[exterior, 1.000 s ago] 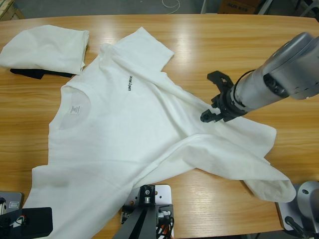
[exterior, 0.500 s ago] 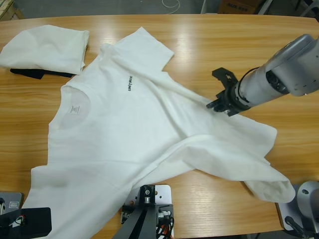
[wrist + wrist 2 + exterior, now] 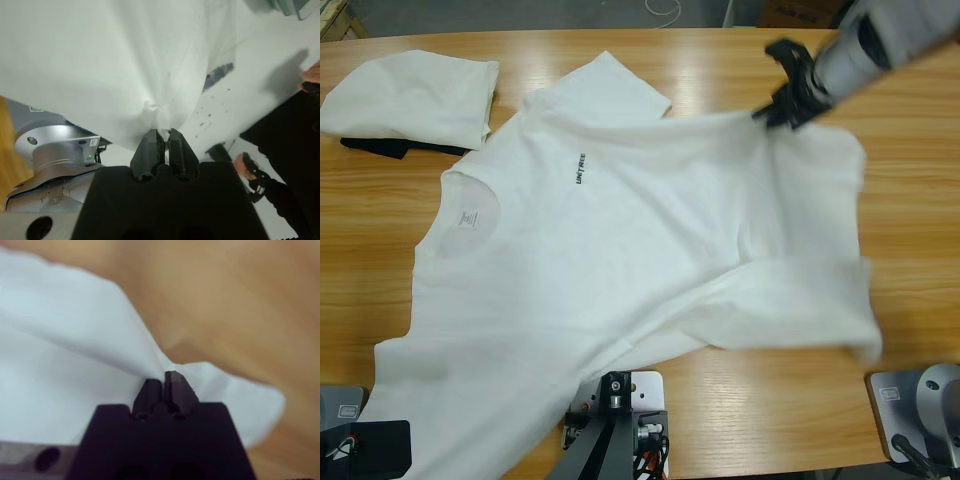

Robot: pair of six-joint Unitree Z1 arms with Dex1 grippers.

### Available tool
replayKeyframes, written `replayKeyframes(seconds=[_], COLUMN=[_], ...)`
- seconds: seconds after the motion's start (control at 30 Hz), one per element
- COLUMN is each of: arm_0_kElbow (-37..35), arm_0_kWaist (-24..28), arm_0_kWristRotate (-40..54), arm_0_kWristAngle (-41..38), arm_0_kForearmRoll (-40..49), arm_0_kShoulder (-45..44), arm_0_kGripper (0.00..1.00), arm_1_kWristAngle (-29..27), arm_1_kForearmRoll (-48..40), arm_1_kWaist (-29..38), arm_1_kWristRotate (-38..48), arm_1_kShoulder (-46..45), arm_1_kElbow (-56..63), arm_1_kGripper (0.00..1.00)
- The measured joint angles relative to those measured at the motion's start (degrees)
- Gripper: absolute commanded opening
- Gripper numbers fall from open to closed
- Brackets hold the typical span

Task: Fold clothes

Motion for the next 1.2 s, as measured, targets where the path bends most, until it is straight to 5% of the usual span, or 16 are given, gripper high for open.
replayKeyframes(seconds=[0.23,0.27,0.3,0.33,0.37,0.63,0.7,0.8,1.0,1.2], arm_0_kElbow=[0.05,0.05,0.04,-0.09,-0.42,-3.13,-3.51,-3.71,-6.22,-6.83], arm_0_kWaist=[0.95,1.47,2.18,3.04,3.95,6.02,6.03,6.04,6.13,6.16], arm_0_kWristRotate=[-0.15,-0.42,-0.72,-0.93,-1.04,-1.11,-1.10,-1.10,-1.08,-1.08], arm_0_kWristAngle=[-0.55,-0.54,-0.50,-0.37,-0.27,0.08,0.62,1.51,2.20,2.40], arm_0_kForearmRoll=[0.00,0.00,0.00,-0.01,-0.01,-0.01,-0.01,-0.01,0.02,0.64], arm_0_kShoulder=[0.00,0.00,0.00,0.00,0.00,0.54,0.81,1.33,2.63,2.71], arm_0_kGripper=[0.000,0.000,0.000,0.000,0.000,0.000,0.000,0.000,0.000,0.000], arm_1_kWristAngle=[-4.01,-4.40,-4.52,-4.53,-4.52,-4.20,-4.29,-3.76,7.56,11.34], arm_1_kForearmRoll=[16.65,18.52,19.81,20.71,21.35,25.66,28.80,30.64,7.64,-10.81], arm_1_kWaist=[-2.27,-3.15,-4.18,-5.22,-6.06,-6.82,-6.08,-5.11,-0.26,-1.71], arm_1_kWristRotate=[-4.49,-4.51,-4.52,-4.52,-4.52,1.90,5.91,16.02,31.66,25.29], arm_1_kShoulder=[14.30,15.96,17.40,18.50,19.45,18.71,15.30,6.09,-12.28,-15.45], arm_1_kElbow=[-32.27,-35.44,-37.67,-39.13,-39.98,-40.16,-39.60,-31.41,9.59,27.38], arm_1_kGripper=[0.000,0.177,0.614,0.906,0.997,0.945,0.853,0.852,0.843,0.730])
